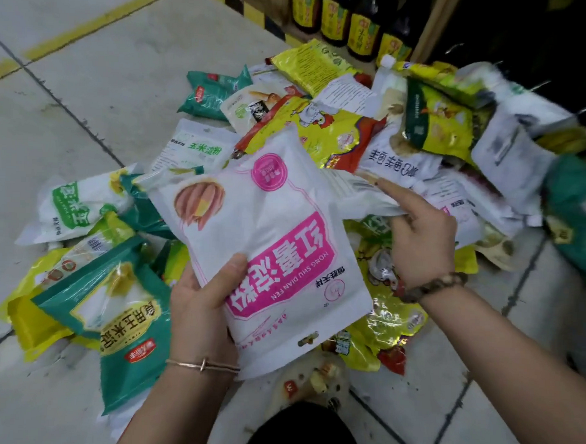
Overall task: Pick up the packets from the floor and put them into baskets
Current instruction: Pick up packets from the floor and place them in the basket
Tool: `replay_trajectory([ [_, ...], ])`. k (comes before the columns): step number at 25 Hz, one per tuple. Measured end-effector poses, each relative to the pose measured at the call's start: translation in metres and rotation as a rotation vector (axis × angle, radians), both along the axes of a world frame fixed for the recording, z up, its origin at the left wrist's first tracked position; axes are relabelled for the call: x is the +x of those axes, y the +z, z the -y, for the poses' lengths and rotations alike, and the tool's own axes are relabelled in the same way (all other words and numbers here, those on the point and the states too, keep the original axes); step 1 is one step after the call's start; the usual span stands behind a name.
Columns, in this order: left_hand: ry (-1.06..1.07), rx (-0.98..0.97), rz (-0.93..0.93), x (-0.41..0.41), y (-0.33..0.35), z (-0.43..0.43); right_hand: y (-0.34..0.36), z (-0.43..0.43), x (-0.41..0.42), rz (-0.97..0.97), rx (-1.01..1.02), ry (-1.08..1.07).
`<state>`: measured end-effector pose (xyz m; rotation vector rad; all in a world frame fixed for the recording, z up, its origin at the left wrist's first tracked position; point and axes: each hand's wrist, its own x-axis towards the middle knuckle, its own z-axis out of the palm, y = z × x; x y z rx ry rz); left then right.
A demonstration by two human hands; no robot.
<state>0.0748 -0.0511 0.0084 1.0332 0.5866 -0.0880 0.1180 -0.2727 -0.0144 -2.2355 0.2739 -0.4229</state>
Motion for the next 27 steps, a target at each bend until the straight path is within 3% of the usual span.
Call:
replay_trajectory([
  [7,-0.097,-0.040,-0.037,-0.001,0.006,0.039,0.037,0.059,-0.046,0.104,0.506,-0.286],
  [13,-0.166,-0.017,-0.072,-0.005,0.018,0.061,0.072,0.078,-0.094,0.135,0.593,-0.513],
  [18,-0.244,0.121,-0.020,-0.012,0.061,0.090,0.125,0.087,-0.138,0.307,0.563,-0.614],
  [27,-0.488,0.034,0.289,-0.018,0.181,0.167,0.244,0.137,-0.202,0.561,0.554,-0.712],
])
